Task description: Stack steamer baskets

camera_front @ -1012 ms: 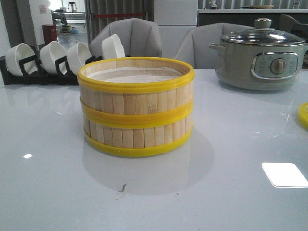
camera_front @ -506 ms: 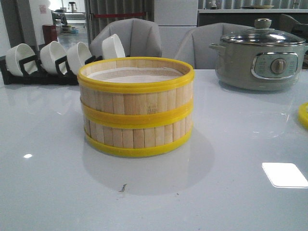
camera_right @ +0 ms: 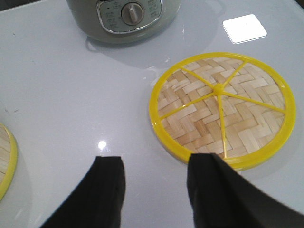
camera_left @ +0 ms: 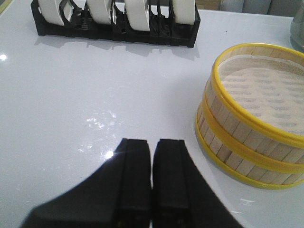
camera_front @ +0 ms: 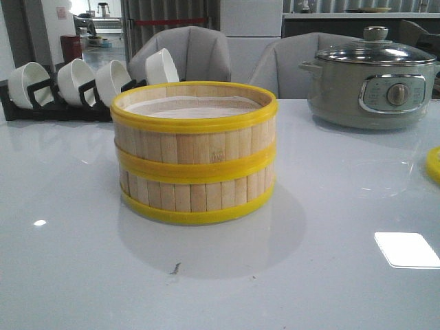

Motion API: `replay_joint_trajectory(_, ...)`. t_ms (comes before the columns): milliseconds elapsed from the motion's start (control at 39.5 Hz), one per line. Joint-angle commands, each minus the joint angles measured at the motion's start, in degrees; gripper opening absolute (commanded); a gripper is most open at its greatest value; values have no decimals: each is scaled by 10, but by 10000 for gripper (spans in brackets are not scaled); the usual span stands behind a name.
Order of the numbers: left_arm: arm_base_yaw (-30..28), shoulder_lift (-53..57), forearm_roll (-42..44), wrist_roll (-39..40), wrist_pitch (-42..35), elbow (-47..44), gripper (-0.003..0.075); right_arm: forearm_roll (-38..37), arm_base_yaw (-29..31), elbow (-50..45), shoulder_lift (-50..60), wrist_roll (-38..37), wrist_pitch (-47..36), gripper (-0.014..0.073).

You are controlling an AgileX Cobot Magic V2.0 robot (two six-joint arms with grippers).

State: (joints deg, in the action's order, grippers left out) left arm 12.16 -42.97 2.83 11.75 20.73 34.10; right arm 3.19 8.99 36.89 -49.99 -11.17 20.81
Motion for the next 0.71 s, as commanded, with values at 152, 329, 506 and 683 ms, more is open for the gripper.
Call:
replay_joint_trajectory(152,-1,5,-3,3,-44,15,97,3,1,18,4,7,-40,184)
replay_joint_trajectory(329,-1,5,-3,3,-44,15,97,3,1,18,4,7,-40,71)
replay_joint_trajectory(506,-1,5,-3,3,-44,15,97,3,1,18,4,7,-36,39)
replay_joint_trajectory(683,-1,5,-3,3,-44,15,97,3,1,18,4,7,-26,39)
